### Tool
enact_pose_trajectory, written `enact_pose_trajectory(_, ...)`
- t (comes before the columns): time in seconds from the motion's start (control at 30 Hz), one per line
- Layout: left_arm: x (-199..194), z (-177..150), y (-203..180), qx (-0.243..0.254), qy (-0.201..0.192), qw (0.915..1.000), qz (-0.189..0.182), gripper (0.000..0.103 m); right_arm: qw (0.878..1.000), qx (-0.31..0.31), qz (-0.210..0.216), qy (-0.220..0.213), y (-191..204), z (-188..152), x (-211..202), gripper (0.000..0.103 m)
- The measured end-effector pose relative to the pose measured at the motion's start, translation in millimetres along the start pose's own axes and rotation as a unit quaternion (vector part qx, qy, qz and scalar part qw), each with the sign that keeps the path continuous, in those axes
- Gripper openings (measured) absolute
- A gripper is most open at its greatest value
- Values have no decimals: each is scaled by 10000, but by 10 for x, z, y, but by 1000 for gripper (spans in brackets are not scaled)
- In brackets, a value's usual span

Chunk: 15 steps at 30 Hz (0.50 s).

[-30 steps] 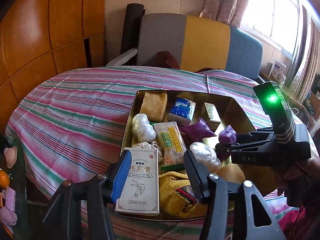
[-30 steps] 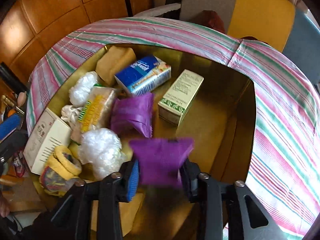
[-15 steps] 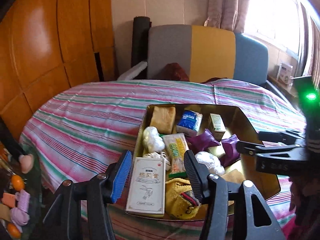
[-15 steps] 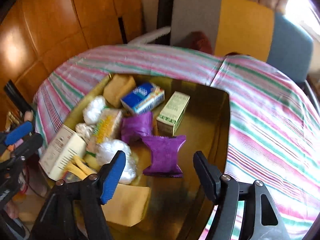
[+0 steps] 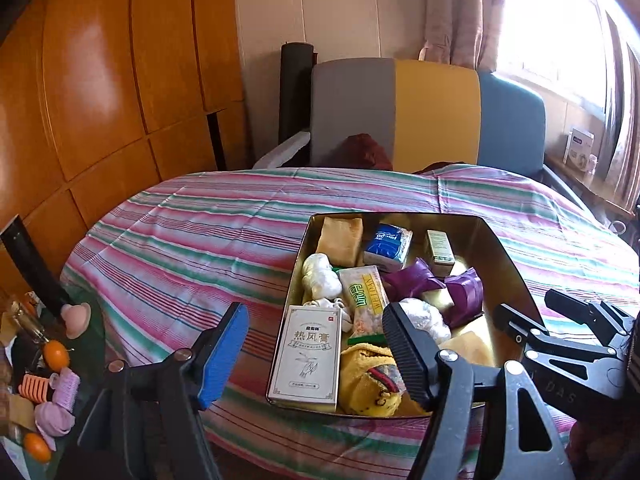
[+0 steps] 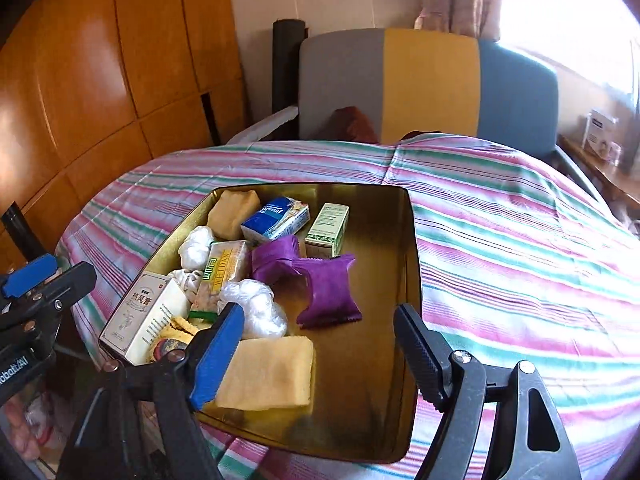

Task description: Organize objects

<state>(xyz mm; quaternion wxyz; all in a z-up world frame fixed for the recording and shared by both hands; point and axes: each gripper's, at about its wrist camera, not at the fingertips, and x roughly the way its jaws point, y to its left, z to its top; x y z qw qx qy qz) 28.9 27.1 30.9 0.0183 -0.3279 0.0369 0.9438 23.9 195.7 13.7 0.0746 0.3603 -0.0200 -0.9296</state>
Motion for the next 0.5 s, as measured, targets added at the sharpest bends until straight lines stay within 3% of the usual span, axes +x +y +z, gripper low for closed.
enact_pose_trajectory(0.5, -31, -25, -10, 49, -114, 9999, -71, 65, 9999, -136, 17, -68, 81, -28, -60, 79)
